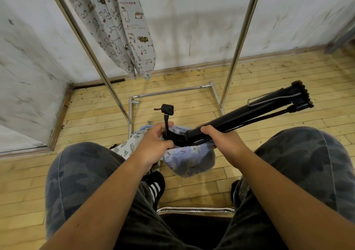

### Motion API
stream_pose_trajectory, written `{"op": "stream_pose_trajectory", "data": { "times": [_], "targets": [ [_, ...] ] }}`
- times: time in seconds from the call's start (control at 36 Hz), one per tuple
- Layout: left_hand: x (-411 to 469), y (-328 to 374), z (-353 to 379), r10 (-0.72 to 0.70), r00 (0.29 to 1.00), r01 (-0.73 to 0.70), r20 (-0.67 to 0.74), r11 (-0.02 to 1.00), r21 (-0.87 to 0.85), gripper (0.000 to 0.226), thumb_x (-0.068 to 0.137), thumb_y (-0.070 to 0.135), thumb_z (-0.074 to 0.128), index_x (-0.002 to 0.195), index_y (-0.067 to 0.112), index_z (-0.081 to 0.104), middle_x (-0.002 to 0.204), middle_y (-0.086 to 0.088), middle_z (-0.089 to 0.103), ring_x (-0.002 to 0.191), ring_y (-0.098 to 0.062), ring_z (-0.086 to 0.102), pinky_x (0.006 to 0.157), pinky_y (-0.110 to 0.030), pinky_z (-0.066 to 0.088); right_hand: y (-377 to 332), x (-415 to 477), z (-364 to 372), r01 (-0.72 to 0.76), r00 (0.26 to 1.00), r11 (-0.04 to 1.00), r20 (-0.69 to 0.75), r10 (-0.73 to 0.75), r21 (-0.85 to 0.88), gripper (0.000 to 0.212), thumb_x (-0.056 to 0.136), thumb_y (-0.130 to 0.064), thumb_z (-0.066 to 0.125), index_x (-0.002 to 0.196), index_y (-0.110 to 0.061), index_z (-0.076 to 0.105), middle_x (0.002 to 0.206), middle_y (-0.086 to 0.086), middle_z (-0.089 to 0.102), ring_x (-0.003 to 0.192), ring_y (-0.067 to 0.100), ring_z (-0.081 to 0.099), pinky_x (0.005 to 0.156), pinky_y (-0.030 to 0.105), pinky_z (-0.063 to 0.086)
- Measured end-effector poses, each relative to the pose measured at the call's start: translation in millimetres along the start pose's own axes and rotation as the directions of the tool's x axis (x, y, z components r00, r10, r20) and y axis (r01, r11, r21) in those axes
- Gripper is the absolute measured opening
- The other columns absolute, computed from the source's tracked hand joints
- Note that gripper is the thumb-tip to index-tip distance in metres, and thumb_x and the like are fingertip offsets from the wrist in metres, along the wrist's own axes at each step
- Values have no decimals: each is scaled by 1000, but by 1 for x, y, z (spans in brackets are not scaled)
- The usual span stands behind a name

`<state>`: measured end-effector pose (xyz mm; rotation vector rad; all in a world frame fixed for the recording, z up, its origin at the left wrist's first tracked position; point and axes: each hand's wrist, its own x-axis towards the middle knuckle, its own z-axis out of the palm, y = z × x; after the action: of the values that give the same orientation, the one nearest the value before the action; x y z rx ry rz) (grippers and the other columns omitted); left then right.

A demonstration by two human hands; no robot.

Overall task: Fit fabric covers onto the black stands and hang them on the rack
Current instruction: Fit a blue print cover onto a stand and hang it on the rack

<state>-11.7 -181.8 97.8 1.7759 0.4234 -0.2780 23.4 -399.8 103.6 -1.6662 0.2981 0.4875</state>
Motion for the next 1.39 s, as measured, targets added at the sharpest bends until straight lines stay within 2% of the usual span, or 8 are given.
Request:
{"op": "stream_pose_trajectory", "data": {
  "times": [0.19, 0.31, 0.56, 0.64, 0.78, 0.92, 1.19, 1.39],
  "targets": [
    [0, 0, 1, -8, 1000, 7, 12, 998, 64, 63, 83, -8, 64, 130, 32, 65, 126, 15, 66, 112, 4, 61, 99, -29, 53, -1, -1, 2, 22, 999, 999, 26, -20, -49, 16, 88, -31, 73, 100, -25, 81, 100, -5, 77, 101, 9, 69, 92, 29, 53],
    [2, -6, -1, 46, 998, -52, 31, 969, 240, 58, 83, 2, 68, 131, 35, 63, 127, 16, 64, 104, 14, 60, 89, -19, 50, -2, -3, 1, 77, 996, 994, 57, -73, -75, 10, 89, -23, 73, 95, -26, 80, 97, -6, 76, 98, 6, 68, 89, 25, 54],
    [4, -10, 2, 165, 986, -121, -12, 771, 625, 38, 90, 0, 53, 116, 21, 69, 100, 8, 66, 79, -12, 58, 61, -14, 41, 4, -3, 3, 230, 972, 948, 93, -214, -221, 11, 85, -20, 76, 92, -26, 70, 87, -9, 70, 87, -2, 65, 70, 11, 50],
    [8, -12, 0, 181, 978, -77, -103, 774, 629, 19, 94, 10, 59, 94, 19, 75, 87, 5, 70, 83, -22, 66, 64, -25, 45, 2, -2, 2, 232, 972, 950, 89, -217, -210, 10, 85, -19, 76, 92, -23, 70, 88, -7, 71, 87, 2, 66, 73, 15, 52],
    [9, -11, -2, 206, 955, -45, -216, 815, 577, 24, 98, 11, 58, 111, 17, 77, 102, 1, 74, 91, -15, 63, 66, -20, 34, 0, -6, 3, 291, 953, 918, 164, -255, -269, 12, 86, -16, 75, 95, -19, 68, 92, 1, 69, 87, 4, 63, 71, 14, 53],
    [12, -16, -4, 148, 943, 10, -297, 883, 469, 23, 99, 11, 53, 110, 13, 74, 103, -5, 73, 84, -18, 62, 65, -24, 46, -3, -8, 3, 268, 955, 920, 206, -214, -285, 12, 87, -21, 73, 95, -25, 66, 96, 9, 69, 87, 12, 65, 74, 24, 56],
    [11, -9, -4, 91, 947, -16, -307, 971, 240, 25, 100, 20, 60, 115, 40, 61, 90, 12, 70, 72, -17, 67, 59, -29, 47, -2, -7, 0, 263, 960, 925, 170, -223, -274, 11, 87, -20, 74, 95, -24, 67, 95, 5, 70, 92, 14, 66, 77, 25, 55],
    [8, -8, -3, 269, 933, -145, -240, 889, 434, 21, 103, 16, 57, 100, 31, 71, 90, 20, 64, 73, 8, 54, 61, -1, 40, 3, -3, 2, 297, 951, 908, 180, -253, -294, 8, 86, -18, 75, 87, -22, 68, 83, -9, 67, 85, 0, 62, 73, 20, 52]
  ]
}}
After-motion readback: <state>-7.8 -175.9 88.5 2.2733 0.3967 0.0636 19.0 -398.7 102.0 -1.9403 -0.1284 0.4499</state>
